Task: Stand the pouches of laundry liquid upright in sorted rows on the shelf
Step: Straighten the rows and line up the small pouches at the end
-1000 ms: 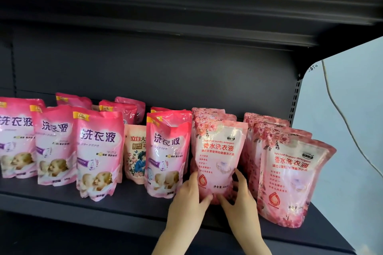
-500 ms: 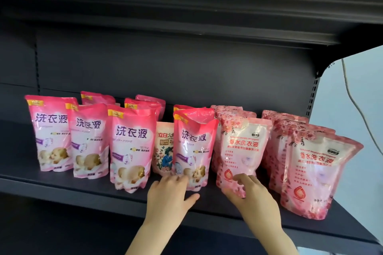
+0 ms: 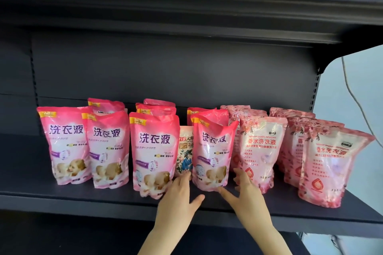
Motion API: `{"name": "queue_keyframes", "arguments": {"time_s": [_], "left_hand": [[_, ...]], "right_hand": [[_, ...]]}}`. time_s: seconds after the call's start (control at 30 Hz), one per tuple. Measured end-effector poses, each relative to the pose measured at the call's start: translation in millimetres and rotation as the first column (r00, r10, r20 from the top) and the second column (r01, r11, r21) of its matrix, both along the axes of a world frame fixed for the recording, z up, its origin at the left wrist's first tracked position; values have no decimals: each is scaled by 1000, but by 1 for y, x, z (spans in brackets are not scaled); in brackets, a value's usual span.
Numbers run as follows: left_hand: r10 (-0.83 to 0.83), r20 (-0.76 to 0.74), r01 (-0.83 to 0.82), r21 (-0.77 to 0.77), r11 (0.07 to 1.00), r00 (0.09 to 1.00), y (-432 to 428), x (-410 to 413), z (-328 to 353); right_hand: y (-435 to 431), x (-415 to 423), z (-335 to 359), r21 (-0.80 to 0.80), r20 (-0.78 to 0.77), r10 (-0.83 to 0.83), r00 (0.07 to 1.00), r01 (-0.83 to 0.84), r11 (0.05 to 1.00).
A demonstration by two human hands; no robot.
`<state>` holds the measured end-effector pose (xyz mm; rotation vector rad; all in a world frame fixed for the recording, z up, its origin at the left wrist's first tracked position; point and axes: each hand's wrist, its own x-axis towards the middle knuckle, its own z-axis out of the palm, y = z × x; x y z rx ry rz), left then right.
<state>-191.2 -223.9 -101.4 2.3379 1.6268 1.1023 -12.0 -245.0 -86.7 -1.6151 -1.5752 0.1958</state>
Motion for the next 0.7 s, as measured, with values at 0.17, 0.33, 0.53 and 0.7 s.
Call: {"name": "queue_keyframes", "arguments": {"time_s": [0.17,0.33,0.53,0.7], "left_hand": [[-83,190,90,-28,996,978,18,25,-1],[-1,181,9,-40,999,983,38,49,-1],[70,112,-68,-18,998,991,58,62,1],[90,111,-89,-19,996,990,70,66,1]], "right_hand": [[12,-1,0,5,-66,1,998,0,1000],[41,-7,-3,47,-67,-11,998,14,999],[71,-4,-7,50,-21,-116,993,117,992],[86,-5,-10,38,-4,-113,994,113,993]]}}
